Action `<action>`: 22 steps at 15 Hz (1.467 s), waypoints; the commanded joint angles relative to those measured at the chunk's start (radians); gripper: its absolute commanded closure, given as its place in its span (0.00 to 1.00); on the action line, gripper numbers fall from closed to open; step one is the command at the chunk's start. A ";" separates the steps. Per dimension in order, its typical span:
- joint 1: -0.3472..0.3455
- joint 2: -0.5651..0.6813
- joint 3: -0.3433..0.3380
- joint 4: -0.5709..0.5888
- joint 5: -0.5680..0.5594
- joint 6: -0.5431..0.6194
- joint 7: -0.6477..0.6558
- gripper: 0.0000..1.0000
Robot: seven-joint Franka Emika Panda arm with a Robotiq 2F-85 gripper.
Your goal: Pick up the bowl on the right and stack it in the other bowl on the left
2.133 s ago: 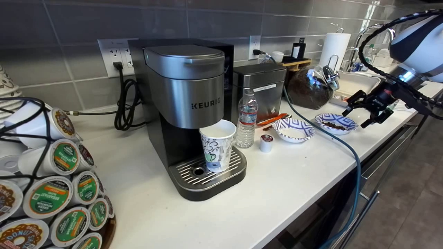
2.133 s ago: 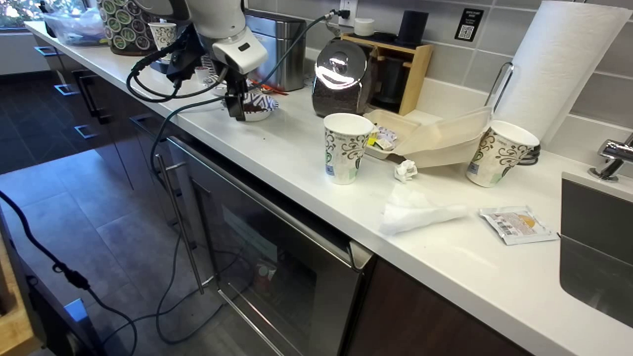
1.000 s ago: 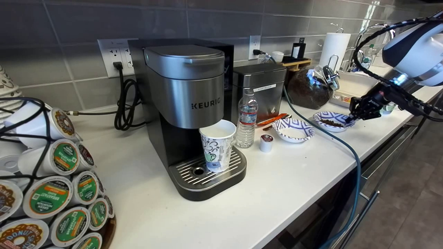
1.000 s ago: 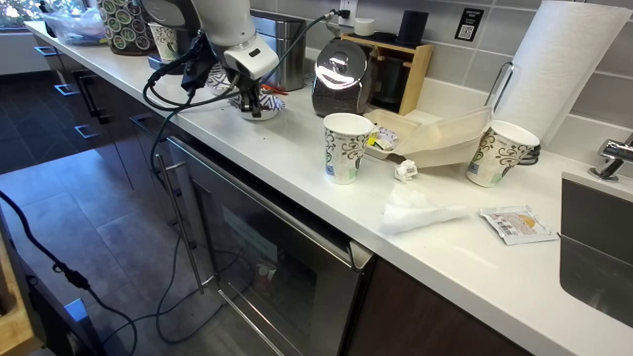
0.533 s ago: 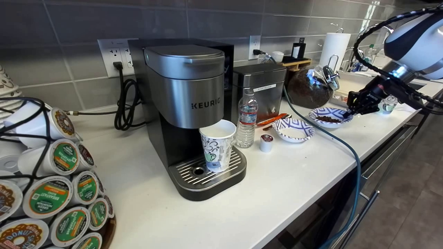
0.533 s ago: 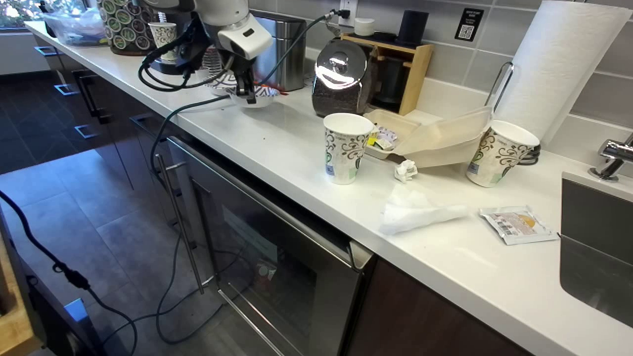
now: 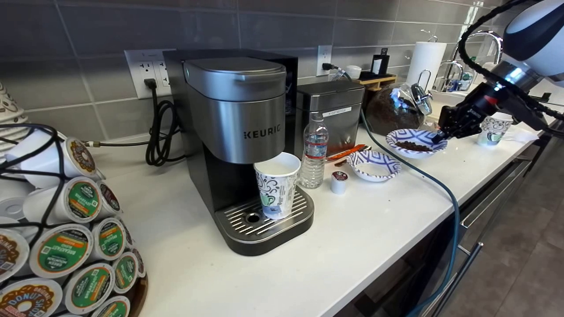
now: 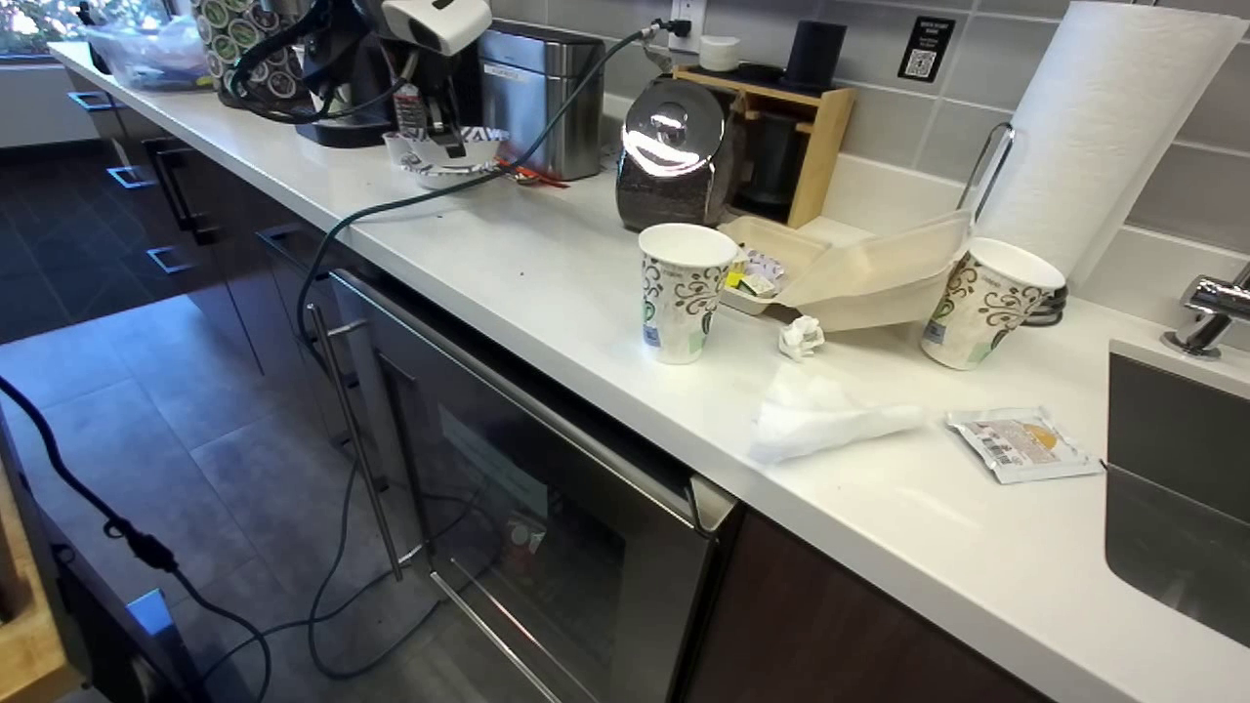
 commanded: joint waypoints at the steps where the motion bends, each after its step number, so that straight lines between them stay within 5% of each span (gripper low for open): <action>1: 0.039 0.016 0.038 0.014 0.053 -0.020 -0.040 0.99; 15: 0.050 0.203 0.104 0.176 0.158 -0.023 -0.073 0.99; 16: 0.053 0.210 0.102 0.182 0.149 -0.026 -0.060 0.72; 18: 0.056 0.216 0.100 0.183 0.134 -0.017 -0.049 0.66; 22: 0.048 0.142 0.085 0.126 0.114 -0.025 -0.039 0.35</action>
